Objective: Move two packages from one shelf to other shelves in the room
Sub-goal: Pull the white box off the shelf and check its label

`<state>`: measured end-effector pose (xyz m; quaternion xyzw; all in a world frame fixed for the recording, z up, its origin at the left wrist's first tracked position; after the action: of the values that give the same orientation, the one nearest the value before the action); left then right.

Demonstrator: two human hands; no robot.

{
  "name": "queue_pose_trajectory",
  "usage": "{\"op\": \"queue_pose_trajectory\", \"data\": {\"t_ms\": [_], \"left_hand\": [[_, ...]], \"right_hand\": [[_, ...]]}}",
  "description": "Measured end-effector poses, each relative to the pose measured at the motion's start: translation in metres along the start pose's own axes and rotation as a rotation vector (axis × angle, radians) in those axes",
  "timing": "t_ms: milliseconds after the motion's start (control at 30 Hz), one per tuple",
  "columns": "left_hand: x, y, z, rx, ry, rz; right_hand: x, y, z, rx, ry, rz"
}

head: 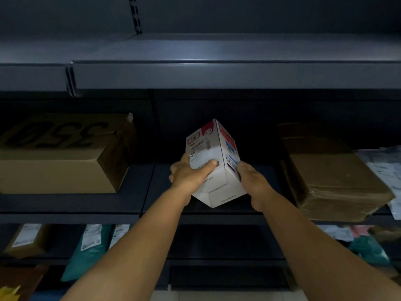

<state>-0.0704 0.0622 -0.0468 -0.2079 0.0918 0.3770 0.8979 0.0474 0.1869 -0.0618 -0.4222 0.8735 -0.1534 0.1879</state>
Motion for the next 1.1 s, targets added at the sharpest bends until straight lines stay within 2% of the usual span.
{"op": "queue_pose_trajectory", "data": {"t_ms": [167,333,567,967,1100], "left_hand": [[0.003,0.001,-0.007,-0.085,-0.264,-0.067],[0.006,0.006,-0.008,-0.074,-0.349,-0.120],[0.009,0.003,-0.012,-0.049,-0.354,-0.205],[0.003,-0.013,-0.017,0.038,-0.395,-0.212],[0.003,-0.023,-0.017,0.075,-0.380,-0.272]], "right_hand": [[-0.006,0.000,-0.009,0.073,0.051,0.005],[-0.006,0.002,-0.013,0.054,0.038,-0.029],[-0.008,0.002,0.004,0.037,0.150,-0.125],[-0.008,-0.008,0.025,-0.008,0.215,-0.027],[-0.009,-0.017,0.027,-0.054,0.184,0.039]]}}
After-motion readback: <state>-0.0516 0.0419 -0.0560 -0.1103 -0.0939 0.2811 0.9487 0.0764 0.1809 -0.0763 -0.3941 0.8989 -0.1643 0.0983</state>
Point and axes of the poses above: each hand's wrist, its own y-axis towards the middle knuckle, its own x-axis out of the palm, z = x × y, the point moved 3 cm from there along y, towards the middle knuckle, and after that the axes turned 9 degrees about -z, right-handed, at the moved point
